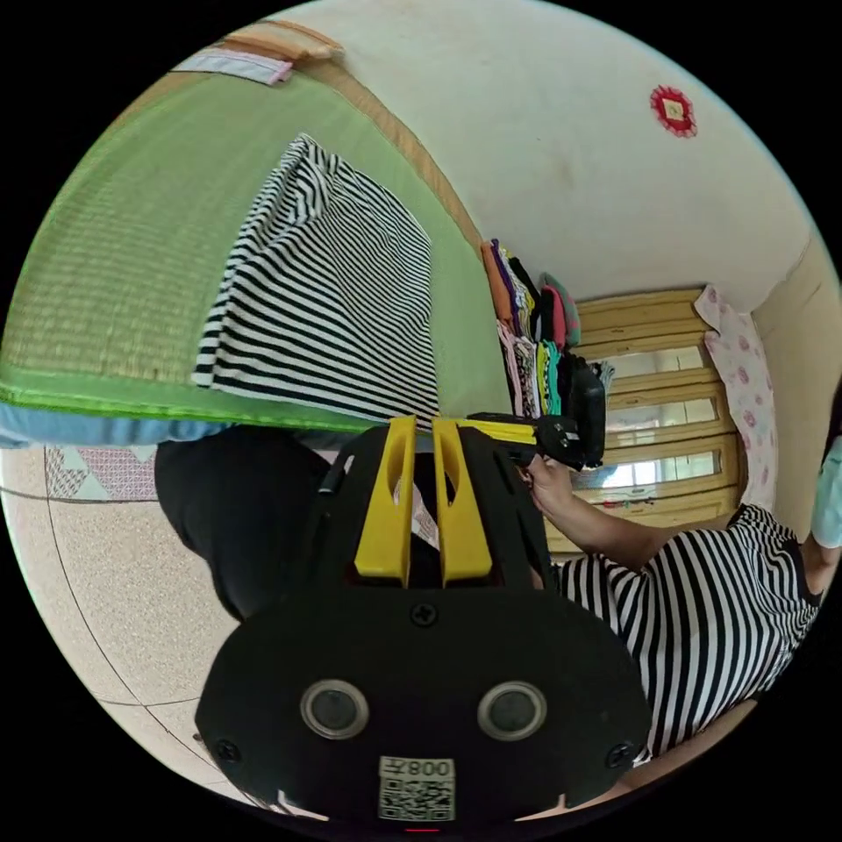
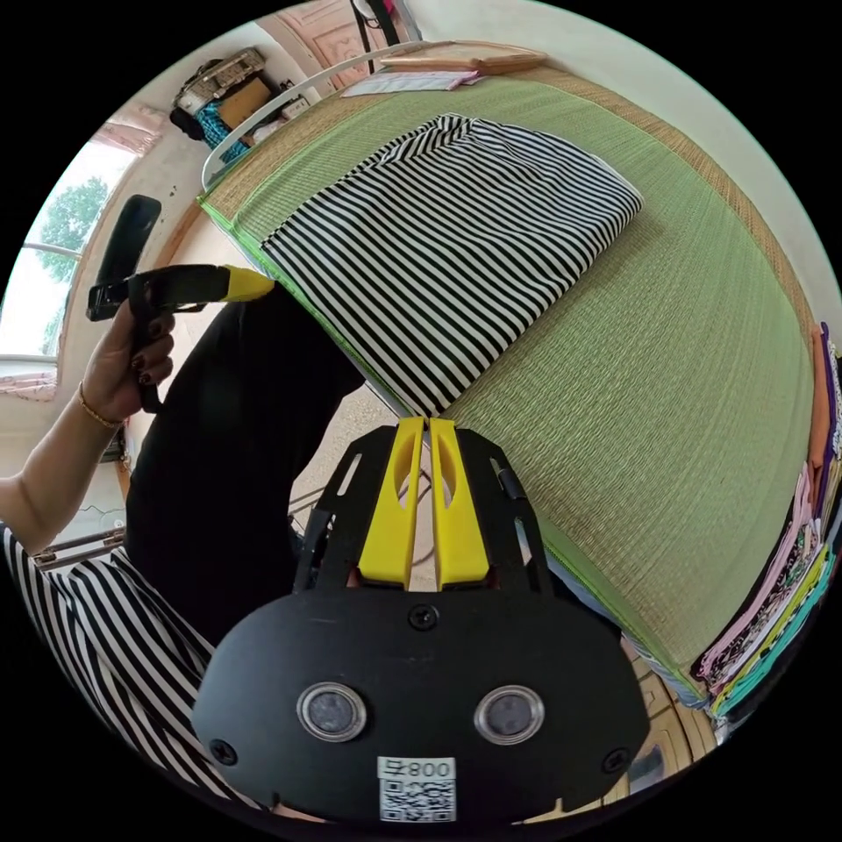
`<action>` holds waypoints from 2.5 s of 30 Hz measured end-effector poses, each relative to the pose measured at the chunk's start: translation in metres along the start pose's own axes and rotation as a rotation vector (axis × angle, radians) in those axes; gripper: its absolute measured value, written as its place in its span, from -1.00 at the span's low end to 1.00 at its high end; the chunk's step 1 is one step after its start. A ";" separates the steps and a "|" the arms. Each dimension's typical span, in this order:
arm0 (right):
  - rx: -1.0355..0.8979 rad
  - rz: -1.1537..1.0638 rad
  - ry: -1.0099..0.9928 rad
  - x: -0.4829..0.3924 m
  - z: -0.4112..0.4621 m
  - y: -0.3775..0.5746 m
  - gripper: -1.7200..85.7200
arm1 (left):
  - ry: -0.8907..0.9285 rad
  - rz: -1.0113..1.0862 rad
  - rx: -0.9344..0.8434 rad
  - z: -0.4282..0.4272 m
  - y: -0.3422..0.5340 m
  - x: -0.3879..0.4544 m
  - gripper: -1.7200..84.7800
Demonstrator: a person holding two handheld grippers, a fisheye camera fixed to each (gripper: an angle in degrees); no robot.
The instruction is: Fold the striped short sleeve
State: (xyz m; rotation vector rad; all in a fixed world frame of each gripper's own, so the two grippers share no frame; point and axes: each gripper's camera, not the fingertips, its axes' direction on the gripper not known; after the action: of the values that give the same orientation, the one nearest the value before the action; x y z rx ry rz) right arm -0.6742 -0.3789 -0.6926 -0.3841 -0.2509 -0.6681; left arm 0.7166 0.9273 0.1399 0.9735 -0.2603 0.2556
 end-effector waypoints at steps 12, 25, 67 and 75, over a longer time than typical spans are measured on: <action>0.075 0.075 -0.145 0.035 0.019 0.032 -0.94 | 0.146 -0.119 -0.419 0.125 -0.056 0.001 -0.77; 0.107 0.140 -0.301 0.085 0.058 0.065 -0.95 | 0.289 -0.261 -0.319 0.158 -0.061 -0.025 -0.85; 0.254 0.525 -1.138 0.219 0.240 0.095 -0.93 | 0.412 -0.211 -0.191 0.117 0.031 -0.062 -0.93; 0.273 0.490 -1.148 0.207 0.228 0.081 -0.94 | 0.406 -0.269 0.011 0.046 0.080 -0.096 -0.86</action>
State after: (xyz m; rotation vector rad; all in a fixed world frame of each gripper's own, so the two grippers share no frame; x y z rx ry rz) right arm -0.4884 -0.3389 -0.4373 -0.5098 -1.2768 0.1406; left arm 0.5951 0.9229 0.1949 0.9333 0.2426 0.2028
